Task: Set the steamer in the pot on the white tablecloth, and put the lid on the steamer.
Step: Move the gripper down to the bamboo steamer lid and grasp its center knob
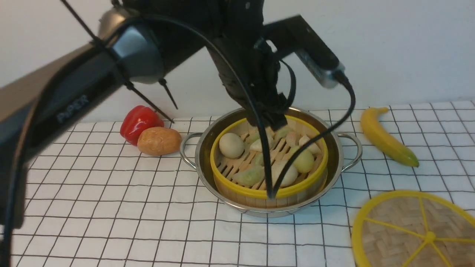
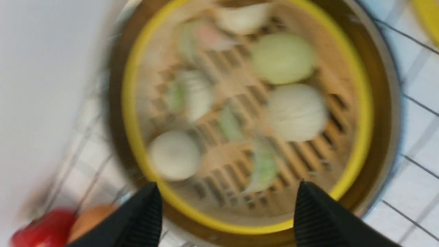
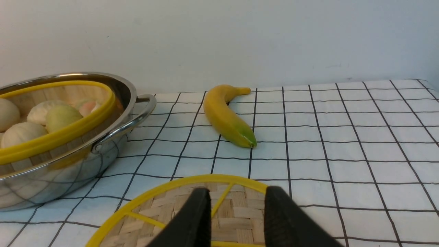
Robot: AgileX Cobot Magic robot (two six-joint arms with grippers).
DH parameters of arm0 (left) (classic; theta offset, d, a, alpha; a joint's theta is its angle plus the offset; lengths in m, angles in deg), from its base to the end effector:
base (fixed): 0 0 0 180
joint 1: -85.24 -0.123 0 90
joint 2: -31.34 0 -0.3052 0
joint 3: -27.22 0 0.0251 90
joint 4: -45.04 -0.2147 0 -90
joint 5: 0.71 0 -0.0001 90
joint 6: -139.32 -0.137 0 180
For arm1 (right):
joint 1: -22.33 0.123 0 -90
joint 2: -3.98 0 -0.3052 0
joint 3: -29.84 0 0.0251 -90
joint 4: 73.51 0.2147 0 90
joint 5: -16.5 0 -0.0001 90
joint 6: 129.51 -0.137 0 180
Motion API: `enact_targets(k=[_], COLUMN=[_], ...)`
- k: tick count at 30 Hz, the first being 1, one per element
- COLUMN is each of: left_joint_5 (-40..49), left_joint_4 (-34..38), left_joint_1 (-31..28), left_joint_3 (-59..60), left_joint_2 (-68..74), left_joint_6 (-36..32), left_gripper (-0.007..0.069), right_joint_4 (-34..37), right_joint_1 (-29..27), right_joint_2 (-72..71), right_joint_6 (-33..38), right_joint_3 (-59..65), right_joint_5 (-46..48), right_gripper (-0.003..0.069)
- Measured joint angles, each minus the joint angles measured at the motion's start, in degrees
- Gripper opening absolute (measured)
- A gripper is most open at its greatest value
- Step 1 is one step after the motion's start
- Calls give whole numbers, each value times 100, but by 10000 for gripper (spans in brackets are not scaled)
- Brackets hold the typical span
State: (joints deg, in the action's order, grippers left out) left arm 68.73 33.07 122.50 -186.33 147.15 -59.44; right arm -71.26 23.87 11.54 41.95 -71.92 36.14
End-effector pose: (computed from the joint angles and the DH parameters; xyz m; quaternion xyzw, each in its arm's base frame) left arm 0.3398 -0.2251 0.3336 0.4632 0.8459 0.0632 0.2566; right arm 0.0417 0.0029 0.1674 0.0593 0.7934 0.0696 0.6018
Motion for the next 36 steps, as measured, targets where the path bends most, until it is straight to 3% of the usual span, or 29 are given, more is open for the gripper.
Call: enact_targets(k=[5,9,19,24,29,32,36], left_joint_5=[7,13,-70,-1161,-2391,-3328,-4018], left_joint_4=[-512,-587,-1048,-1065,-741,-502,-348], left_joint_1=[0,0,-33,-393,-1276,-2453,-3567], left_joint_3=[-23,-41,54,1466,2974,4510,6154], left_joint_2=[-617,-898,-963,-2324,-3860,-5219,-6409], left_joint_6=[1552,2197,2271,2271,2271,2277,2277], left_gripper=[474,474,474,474,474,474,474], right_joint_4=[0,0,0,0,0,0,0], right_joint_1=[0,0,0,0,0,0,0], right_joint_2=[0,0,0,0,0,0,0], right_joint_6=[0,0,0,0,0,0,0], right_joint_3=[0,0,0,0,0,0,0], right_joint_5=[0,0,0,0,0,0,0], right_gripper=[242,242,242,242,242,242,242])
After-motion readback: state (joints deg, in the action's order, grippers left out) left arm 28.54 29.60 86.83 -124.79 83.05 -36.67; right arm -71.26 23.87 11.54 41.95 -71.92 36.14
